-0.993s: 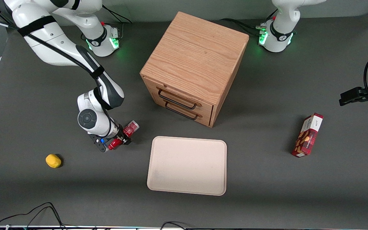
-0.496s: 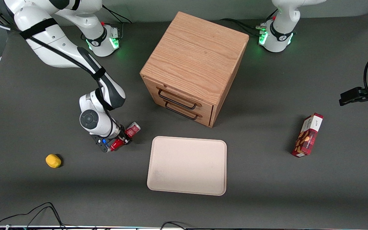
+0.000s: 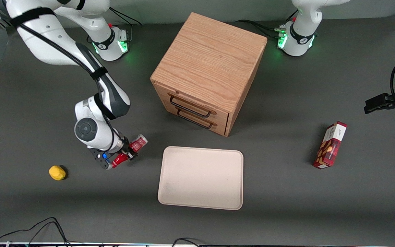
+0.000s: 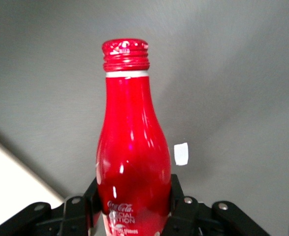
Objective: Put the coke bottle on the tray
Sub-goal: 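Lift the red bottle upright off the table with the right gripper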
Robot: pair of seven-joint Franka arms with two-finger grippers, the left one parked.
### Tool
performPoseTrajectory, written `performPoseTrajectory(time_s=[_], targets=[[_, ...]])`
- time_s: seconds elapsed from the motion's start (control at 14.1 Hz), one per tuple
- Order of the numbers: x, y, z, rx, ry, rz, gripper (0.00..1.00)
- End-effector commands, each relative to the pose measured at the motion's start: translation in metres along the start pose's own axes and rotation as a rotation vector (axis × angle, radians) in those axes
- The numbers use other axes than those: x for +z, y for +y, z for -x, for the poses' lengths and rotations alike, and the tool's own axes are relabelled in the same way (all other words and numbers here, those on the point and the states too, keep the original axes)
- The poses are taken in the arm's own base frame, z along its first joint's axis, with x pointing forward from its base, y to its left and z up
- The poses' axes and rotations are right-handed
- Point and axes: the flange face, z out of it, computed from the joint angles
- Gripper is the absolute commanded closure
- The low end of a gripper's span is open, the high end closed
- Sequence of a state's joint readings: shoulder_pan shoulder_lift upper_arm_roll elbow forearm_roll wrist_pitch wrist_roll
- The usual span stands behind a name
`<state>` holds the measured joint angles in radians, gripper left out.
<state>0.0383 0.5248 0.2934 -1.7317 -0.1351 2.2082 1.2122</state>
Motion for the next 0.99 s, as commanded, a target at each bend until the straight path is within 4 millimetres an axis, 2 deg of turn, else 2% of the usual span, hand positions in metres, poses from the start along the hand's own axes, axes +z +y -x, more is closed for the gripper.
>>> performPoseTrajectory(time_s=[0.0,0.28,0.35,0.57,0.78,0.92], targets=[[-0.074,-0.007,-0.018,-0.065,0.013,-0.012,1.0],[-0.157,-0.021,-0.039,-0.204,0.024,-0.045,1.0],[-0.173,-0.025,-0.043,-0.266,0.037,-0.059,1.0],[-0.204,-0.036,-0.051,-0.383,0.071,-0.11,1.0],[-0.21,-0.054,-0.055,-0.432,0.077,-0.169,1.0],[-0.201,-0.074,-0.053,-0.46,0.073,-0.2,1.0]])
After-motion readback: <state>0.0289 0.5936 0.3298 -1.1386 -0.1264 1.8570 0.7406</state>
